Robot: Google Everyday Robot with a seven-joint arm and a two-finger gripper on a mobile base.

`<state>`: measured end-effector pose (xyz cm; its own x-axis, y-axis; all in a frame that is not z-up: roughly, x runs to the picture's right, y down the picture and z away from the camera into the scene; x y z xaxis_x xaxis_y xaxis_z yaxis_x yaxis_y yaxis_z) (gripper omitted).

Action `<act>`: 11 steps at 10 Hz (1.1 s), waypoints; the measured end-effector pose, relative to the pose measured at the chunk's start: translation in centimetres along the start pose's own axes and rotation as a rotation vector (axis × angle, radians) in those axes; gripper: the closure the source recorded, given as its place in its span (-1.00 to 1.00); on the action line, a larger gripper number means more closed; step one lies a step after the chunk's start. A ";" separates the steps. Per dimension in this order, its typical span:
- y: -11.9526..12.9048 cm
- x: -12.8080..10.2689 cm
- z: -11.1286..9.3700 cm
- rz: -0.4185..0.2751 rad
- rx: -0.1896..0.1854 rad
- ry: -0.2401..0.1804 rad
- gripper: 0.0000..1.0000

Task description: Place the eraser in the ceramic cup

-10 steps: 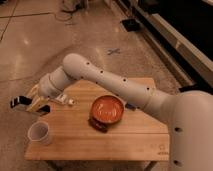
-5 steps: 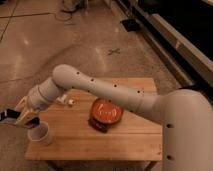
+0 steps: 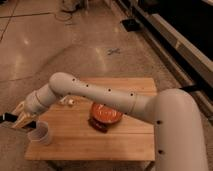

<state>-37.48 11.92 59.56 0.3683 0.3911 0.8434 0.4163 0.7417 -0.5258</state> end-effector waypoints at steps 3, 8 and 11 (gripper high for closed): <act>0.0 2.3 0.5 0.044 0.001 0.003 -0.14; 0.2 4.5 0.4 0.094 0.007 -0.006 -0.60; 0.6 5.3 0.7 0.097 0.005 -0.015 -0.60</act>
<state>-35.83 14.80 63.77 0.3942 0.4690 0.7903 0.3751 0.7030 -0.6043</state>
